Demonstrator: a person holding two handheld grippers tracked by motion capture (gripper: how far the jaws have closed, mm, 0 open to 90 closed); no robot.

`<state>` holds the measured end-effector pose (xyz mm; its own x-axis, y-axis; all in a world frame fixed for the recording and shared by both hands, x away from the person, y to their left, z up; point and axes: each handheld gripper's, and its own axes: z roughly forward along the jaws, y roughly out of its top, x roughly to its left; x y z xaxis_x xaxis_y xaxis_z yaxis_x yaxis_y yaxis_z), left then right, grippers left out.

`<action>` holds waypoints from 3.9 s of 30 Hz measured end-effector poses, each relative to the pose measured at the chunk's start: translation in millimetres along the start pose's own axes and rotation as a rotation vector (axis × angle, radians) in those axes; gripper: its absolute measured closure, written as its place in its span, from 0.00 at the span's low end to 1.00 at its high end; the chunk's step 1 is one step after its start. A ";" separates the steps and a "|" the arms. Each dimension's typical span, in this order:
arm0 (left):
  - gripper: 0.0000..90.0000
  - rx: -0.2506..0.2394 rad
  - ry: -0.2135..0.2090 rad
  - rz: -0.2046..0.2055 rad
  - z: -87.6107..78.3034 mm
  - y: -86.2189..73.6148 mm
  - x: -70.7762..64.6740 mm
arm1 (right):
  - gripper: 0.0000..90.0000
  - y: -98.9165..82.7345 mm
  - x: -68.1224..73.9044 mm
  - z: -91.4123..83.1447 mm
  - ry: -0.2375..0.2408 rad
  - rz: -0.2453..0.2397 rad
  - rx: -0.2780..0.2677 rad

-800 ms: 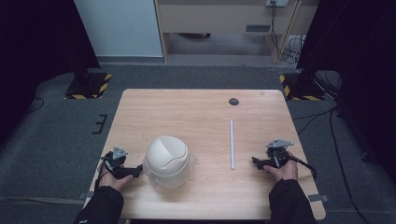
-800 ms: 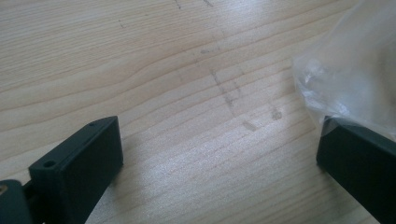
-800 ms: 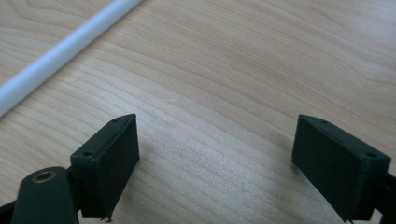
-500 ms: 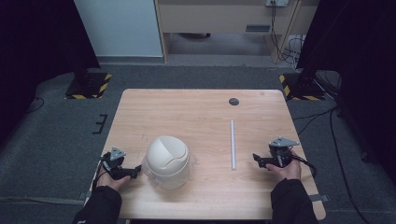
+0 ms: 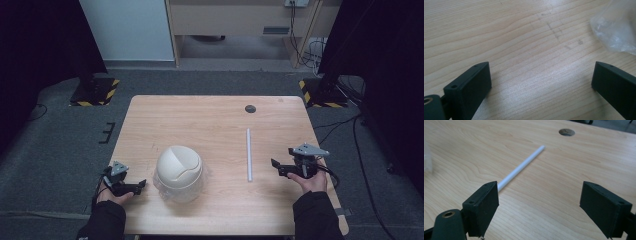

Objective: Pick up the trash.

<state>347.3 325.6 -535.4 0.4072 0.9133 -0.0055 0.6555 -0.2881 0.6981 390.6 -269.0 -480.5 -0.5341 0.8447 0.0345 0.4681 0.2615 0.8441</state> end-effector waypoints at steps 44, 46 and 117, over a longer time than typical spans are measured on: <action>0.00 0.002 0.038 -0.034 8.7 7.9 -7.4 | 0.18 126.0 73.0 -19.3 0.220 -0.172 -0.230; 0.00 0.002 0.037 -0.032 9.0 8.1 -7.7 | 0.18 130.4 76.8 -17.5 0.227 -0.182 -0.231; 0.00 0.002 0.026 -0.021 11.0 10.2 -9.9 | 0.23 106.9 221.8 56.2 0.667 -0.359 -0.009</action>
<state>356.9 310.5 -536.1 0.3770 0.9262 -0.0017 0.6653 -0.2695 0.6962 361.8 -27.5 -412.7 -0.9667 0.2460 0.0705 0.1806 0.4607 0.8690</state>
